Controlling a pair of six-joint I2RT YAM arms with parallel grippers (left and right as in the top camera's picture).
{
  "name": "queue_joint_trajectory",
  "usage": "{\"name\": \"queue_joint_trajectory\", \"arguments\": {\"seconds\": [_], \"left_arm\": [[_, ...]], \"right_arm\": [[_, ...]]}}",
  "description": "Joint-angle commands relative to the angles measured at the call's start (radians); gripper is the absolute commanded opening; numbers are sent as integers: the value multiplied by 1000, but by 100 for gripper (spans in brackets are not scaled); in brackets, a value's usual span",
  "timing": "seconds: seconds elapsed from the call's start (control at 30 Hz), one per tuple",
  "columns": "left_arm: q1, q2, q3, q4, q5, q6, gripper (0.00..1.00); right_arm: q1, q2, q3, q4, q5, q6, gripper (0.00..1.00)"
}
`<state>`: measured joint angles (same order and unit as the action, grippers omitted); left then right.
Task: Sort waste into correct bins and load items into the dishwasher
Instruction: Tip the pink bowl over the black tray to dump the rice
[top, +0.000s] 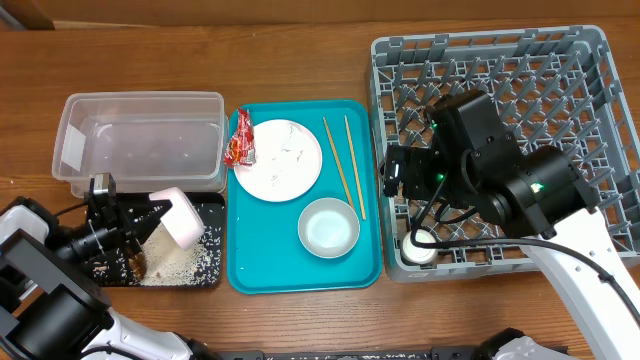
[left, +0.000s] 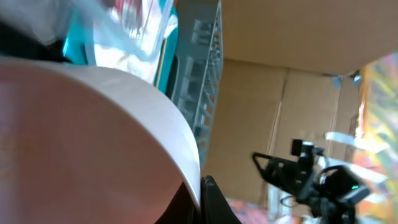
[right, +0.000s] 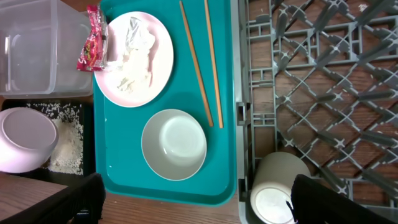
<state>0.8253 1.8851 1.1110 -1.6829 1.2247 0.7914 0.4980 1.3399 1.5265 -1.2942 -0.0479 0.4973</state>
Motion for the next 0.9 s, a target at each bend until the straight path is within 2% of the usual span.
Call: {"name": "queue_joint_trajectory", "arguments": {"seconds": [0.0, 0.1, 0.17, 0.2, 0.27, 0.33, 0.4, 0.5, 0.67, 0.73, 0.8, 0.83, 0.87], "left_arm": [[-11, -15, -4, 7, 43, 19, 4], [-16, -21, -2, 37, 55, 72, 4], [-16, -19, -5, 53, 41, -59, 4], [-17, -19, -5, 30, 44, -61, 4], [-18, -19, -4, 44, 96, 12, 4], [-14, -16, -5, 66, 101, -126, 4], [-25, -25, -9, -10, 97, -75, 4], [-79, -98, -28, -10, 16, -17, 4], [-124, -230, -14, 11, 51, -11, 4], [-108, -257, 9, 105, 25, -90, 4], [-99, -266, 10, 180, -27, -329, 4], [-105, -269, 10, 149, -23, -347, 4], [-118, -283, 11, 84, -6, -258, 4]], "right_arm": [[-3, -5, 18, 11, 1, 1, 98], [-3, -5, 18, 7, 1, 1, 98], [-3, -5, 18, 6, 1, 1, 98], [-3, -5, 18, 6, 1, 0, 98], [-3, -5, 18, 6, 1, 0, 98], [-3, -5, 18, 6, 1, 0, 98], [-3, -5, 18, 2, 1, 0, 98], [-3, -5, 18, -2, 1, -6, 98], [-3, -5, 18, 10, 1, -6, 98], [-3, -5, 18, 7, 1, -6, 98], [-3, -5, 18, 5, 1, -6, 98], [-3, -5, 18, 5, 1, -6, 98], [-3, -5, 18, 4, 1, -6, 98]]}}
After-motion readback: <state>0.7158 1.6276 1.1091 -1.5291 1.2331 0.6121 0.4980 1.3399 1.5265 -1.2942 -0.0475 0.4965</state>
